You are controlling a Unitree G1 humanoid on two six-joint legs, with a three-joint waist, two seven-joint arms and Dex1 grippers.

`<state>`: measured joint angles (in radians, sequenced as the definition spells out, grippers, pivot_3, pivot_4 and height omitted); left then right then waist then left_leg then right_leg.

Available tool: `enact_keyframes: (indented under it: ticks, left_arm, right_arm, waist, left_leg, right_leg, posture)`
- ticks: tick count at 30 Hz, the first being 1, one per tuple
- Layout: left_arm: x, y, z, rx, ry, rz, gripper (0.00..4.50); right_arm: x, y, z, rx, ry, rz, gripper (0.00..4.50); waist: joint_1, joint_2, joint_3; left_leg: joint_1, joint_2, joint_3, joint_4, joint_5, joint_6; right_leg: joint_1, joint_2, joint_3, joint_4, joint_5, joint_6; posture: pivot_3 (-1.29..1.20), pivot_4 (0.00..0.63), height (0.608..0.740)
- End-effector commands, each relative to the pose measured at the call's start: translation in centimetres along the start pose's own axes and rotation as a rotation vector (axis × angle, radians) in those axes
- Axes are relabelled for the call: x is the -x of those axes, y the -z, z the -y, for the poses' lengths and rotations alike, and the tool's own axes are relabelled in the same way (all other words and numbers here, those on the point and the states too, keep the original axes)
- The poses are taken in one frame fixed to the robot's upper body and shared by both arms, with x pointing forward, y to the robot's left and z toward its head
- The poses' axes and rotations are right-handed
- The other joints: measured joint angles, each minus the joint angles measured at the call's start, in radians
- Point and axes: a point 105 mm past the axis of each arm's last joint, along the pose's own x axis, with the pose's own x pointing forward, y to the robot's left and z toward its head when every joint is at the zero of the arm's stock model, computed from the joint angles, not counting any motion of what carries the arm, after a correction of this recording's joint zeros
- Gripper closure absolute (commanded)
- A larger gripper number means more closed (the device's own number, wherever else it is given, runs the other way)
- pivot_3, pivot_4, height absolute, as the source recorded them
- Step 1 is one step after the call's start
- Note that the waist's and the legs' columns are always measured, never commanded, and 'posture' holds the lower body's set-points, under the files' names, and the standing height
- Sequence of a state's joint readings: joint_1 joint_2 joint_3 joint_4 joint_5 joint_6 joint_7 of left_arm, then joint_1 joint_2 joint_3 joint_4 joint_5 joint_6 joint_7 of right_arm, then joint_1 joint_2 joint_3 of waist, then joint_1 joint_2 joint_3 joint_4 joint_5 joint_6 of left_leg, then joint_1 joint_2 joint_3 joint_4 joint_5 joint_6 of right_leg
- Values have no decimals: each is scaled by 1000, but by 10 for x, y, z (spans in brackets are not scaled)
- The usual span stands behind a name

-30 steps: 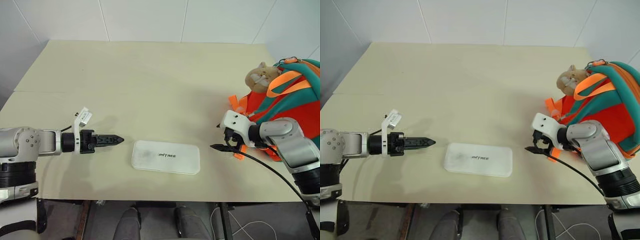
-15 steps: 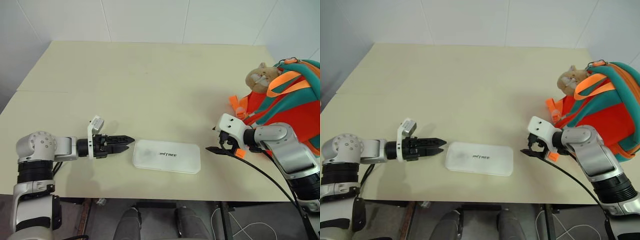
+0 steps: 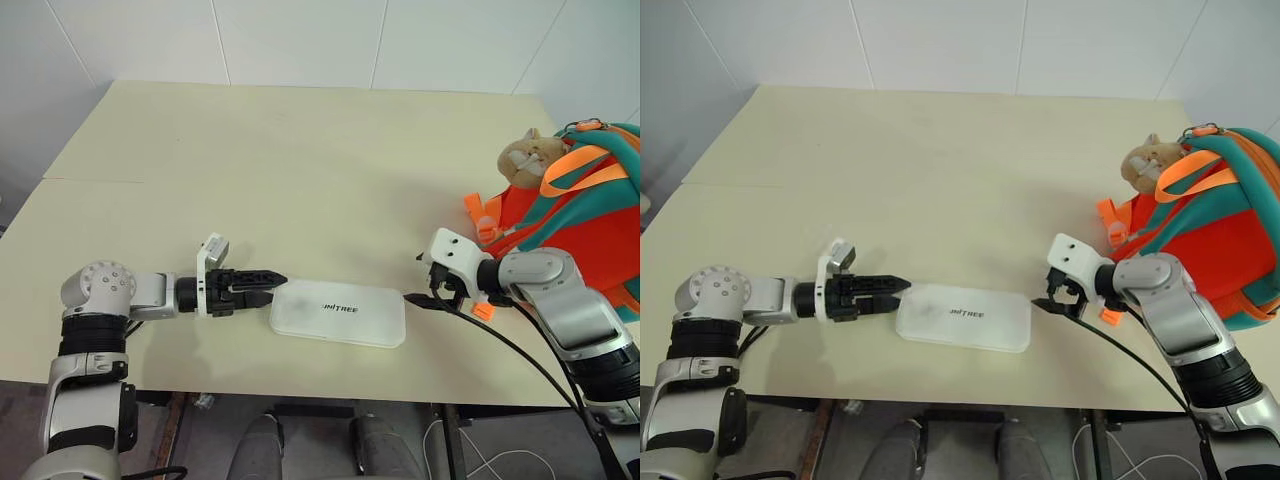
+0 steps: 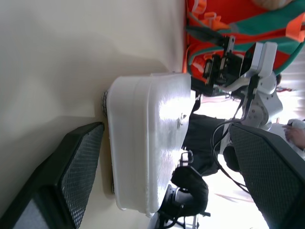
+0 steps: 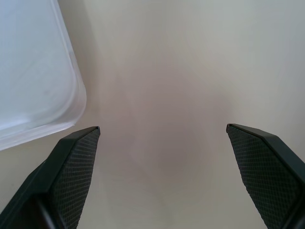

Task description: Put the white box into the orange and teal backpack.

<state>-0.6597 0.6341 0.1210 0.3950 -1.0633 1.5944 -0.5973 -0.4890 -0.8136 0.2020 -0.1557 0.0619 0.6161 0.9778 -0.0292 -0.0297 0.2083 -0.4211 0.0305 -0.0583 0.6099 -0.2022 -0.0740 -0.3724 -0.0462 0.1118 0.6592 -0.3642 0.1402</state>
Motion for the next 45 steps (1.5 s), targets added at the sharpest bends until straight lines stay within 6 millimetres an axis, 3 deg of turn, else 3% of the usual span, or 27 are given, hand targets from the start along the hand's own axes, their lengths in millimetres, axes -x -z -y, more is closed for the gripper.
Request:
enact_keyframes:
  ticks: [1, 7, 24, 39, 45]
  left_arm:
    - [-5, 18, -16, 41, -98, -97, 13]
    - [-5, 13, -19, 37, -152, -113, 13]
    - [-38, 13, -7, 33, -77, -93, 13]
    - [-36, 42, -9, -92, -175, -245, 13]
    - [-32, 35, -15, -76, -203, -194, 13]
  right_arm:
    - [2, -10, 2, 35, 18, 23, 6]
    - [1, -10, 3, 36, 25, 26, 6]
    - [-5, -16, -2, 32, 21, 45, 6]
    - [-7, -18, 1, 36, 21, 48, 6]
    - [-5, -13, 9, 46, 67, 17, 6]
  waist:
    - [-1, 0, 0]
    - [-1, 0, 0]
    - [4, 0, 0]
    - [-1, 1, 0]
    - [-1, 1, -1]
  left_leg:
    - [0, 0, 0, 0, 0, 0]
    - [0, 0, 0, 0, 0, 0]
    - [1, -2, -3, 2, 0, 1]
    - [1, -1, -3, -1, -2, 0]
    - [1, -1, -3, -1, -2, 1]
  right_leg:
    - [0, 0, 0, 0, 0, 0]
    - [0, 0, 0, -1, 0, 0]
    - [6, 0, -1, -5, 1, 2]
    - [5, 0, -1, -7, 1, 1]
    - [5, 0, -1, -8, 0, 1]
  posture:
    - [0, 150, 740]
    - [0, 150, 740]
    - [0, 150, 740]
    - [0, 150, 740]
    - [0, 150, 740]
